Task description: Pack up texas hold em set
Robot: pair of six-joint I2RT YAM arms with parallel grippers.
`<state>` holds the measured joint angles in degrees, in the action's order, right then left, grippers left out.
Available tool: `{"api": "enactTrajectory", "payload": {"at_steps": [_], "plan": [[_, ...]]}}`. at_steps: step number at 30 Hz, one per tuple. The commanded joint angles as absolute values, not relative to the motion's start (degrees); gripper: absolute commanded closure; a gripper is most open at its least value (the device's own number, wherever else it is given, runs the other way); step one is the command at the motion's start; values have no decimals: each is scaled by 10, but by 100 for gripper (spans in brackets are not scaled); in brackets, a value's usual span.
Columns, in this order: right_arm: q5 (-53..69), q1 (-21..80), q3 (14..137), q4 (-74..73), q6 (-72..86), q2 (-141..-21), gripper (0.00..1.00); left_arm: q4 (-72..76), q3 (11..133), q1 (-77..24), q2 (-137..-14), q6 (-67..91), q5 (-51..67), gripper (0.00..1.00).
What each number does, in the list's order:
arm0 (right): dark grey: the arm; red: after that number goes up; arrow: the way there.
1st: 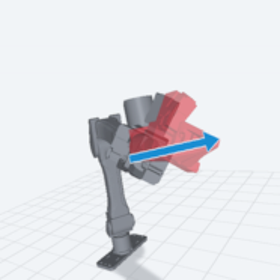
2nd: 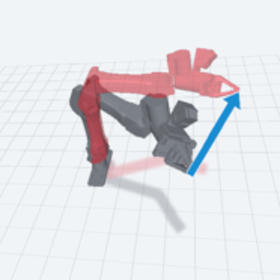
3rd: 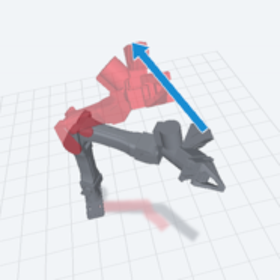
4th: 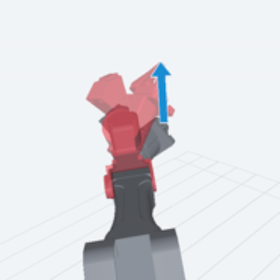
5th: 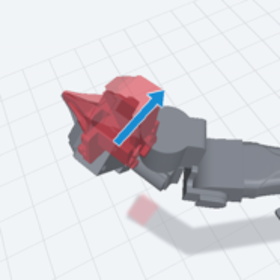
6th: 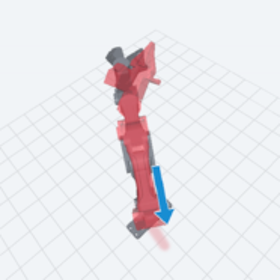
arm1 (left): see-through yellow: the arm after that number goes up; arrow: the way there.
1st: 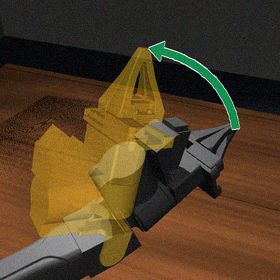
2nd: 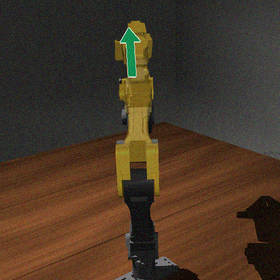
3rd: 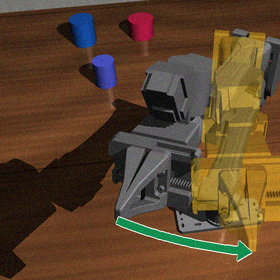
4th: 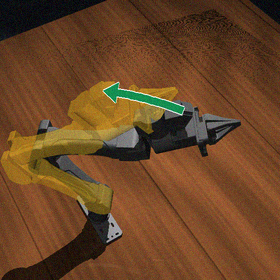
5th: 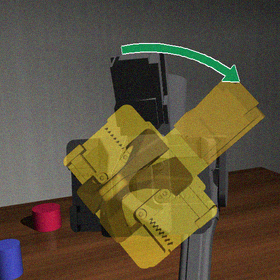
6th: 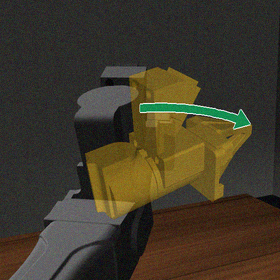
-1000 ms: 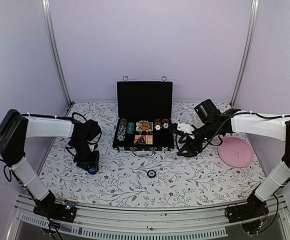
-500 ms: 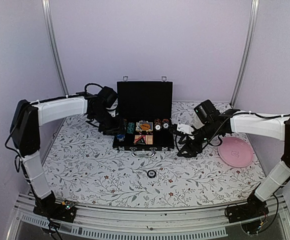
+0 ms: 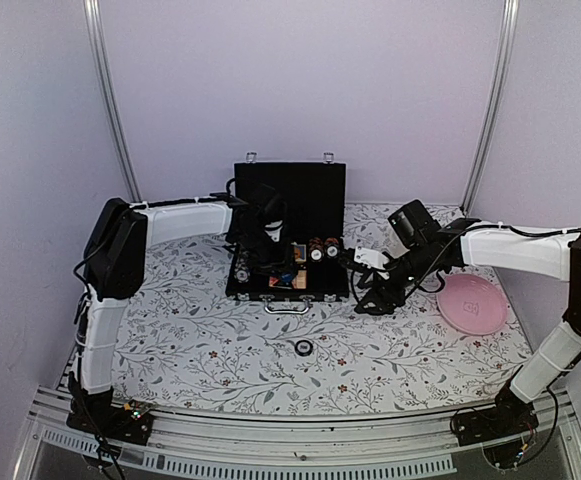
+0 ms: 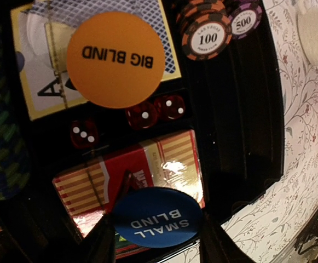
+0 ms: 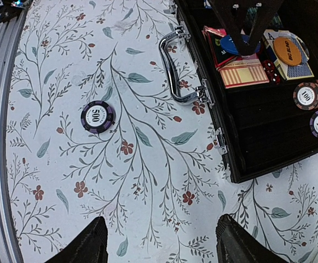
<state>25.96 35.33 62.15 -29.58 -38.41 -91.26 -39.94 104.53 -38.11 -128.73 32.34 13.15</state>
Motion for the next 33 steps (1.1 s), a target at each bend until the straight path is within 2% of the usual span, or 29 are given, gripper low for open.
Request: {"api": "enactTrajectory", "payload": {"at_steps": [1, 20, 27, 33], "plan": [[257, 357, 619, -300, -385, -928, 36, -410, 1052, -387, -1294, 308, 148, 50], [254, 357, 631, -305, -380, -933, 36, -455, 1084, -391, -1262, 287, 125, 42], [257, 358, 680, -341, -377, -944, 36, -456, 1102, -381, -1192, 224, 90, 42], [238, 378, 728, -371, -383, -971, 36, -446, 1063, -341, -1134, 165, 58, 41]]}}
